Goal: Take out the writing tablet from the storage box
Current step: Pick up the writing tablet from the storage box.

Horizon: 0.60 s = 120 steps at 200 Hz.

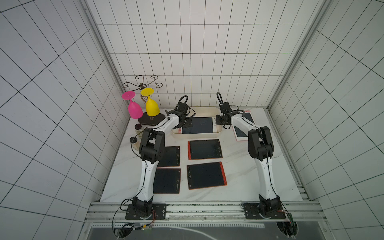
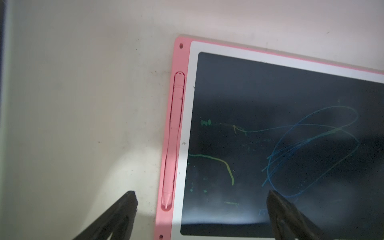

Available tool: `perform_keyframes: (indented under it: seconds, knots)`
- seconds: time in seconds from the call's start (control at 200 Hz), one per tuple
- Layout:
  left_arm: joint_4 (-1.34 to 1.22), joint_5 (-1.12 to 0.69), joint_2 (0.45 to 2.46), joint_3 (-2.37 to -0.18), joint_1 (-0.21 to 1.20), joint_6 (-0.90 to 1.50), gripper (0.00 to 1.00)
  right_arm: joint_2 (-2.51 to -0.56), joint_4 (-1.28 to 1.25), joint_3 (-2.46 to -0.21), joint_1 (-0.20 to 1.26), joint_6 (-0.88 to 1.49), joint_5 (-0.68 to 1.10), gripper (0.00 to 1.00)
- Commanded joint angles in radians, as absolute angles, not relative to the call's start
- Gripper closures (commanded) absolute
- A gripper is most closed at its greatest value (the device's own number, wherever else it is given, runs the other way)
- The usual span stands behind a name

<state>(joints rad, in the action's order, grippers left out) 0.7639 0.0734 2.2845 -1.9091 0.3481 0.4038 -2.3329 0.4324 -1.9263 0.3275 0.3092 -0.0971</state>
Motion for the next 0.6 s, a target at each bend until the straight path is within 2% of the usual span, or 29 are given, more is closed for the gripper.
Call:
perform_keyframes:
  seconds: [0.0, 0.595]
  knots:
    - [0.747, 0.063, 2.313, -1.928, 0.351, 0.414, 0.03, -2.36, 0.455, -1.994, 0.334, 0.319, -0.103, 1.0]
    - [0.696, -0.019, 2.379, -1.934, 0.36, 0.396, 0.03, -2.364, 0.435, -1.985, 0.334, 0.316, -0.071, 1.0]
